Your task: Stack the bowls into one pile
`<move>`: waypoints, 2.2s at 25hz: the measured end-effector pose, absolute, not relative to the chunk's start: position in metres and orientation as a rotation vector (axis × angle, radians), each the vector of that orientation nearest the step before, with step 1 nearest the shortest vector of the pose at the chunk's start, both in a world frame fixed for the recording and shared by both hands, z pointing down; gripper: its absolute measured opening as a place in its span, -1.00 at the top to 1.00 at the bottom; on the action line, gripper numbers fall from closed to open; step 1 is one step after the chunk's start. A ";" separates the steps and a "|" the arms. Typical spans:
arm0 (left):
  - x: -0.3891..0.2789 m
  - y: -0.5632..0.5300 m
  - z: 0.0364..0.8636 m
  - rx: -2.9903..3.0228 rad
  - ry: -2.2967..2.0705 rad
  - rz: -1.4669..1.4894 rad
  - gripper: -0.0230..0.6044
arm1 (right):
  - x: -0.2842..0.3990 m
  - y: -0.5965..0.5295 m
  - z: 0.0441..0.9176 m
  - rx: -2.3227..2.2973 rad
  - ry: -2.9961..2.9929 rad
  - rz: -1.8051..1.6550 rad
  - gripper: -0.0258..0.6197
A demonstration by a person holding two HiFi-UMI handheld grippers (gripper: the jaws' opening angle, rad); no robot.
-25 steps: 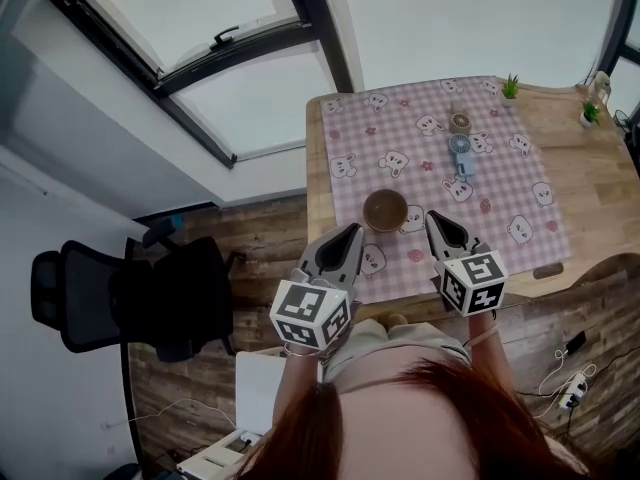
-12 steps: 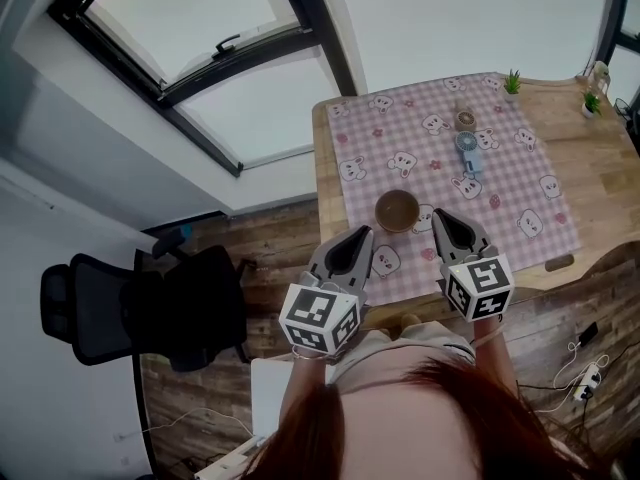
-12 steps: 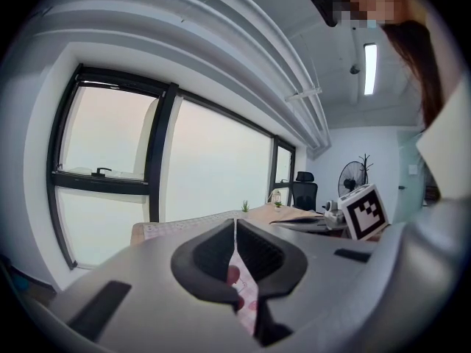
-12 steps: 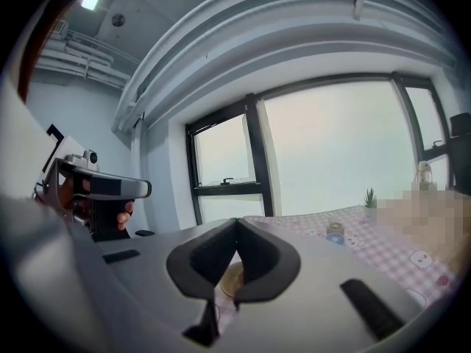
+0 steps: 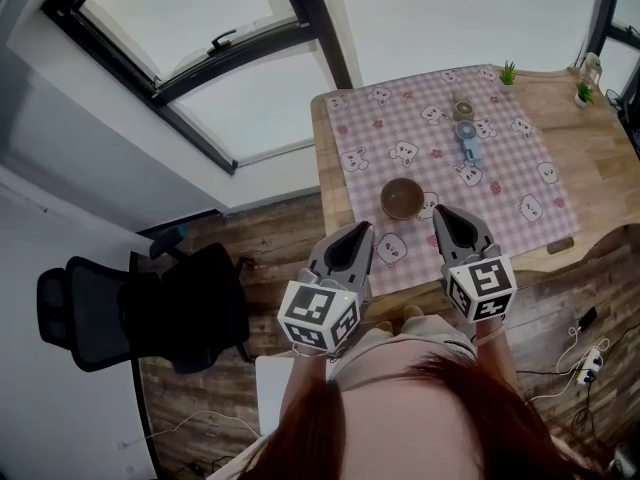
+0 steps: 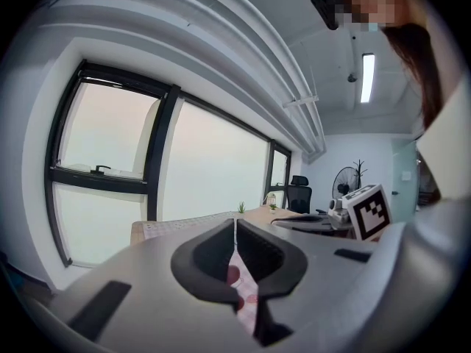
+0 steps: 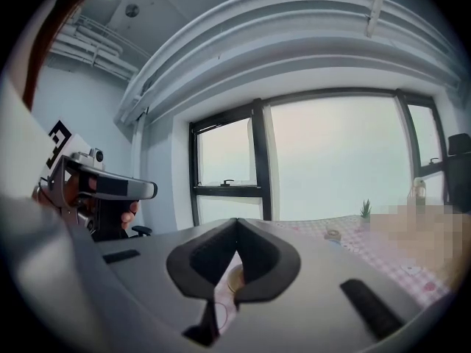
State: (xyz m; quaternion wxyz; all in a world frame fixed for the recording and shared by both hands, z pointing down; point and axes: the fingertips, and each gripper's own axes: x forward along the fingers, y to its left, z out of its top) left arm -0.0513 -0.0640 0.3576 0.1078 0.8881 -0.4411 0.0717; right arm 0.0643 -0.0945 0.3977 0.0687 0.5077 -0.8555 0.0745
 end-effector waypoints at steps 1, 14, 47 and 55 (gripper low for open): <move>-0.053 -0.062 0.357 2.617 -1.292 0.210 0.89 | 0.063 -0.092 0.397 1.533 -2.573 0.218 0.92; -0.064 -0.043 0.348 2.659 -1.220 0.175 0.89 | 0.055 -0.065 0.376 1.617 -2.505 0.118 0.92; -0.066 -0.059 0.340 2.657 -1.232 0.136 0.89 | 0.057 -0.076 0.361 1.592 -2.520 0.069 0.92; -0.064 -0.061 0.342 2.663 -1.226 0.143 0.89 | 0.056 -0.079 0.364 1.583 -2.514 0.067 0.92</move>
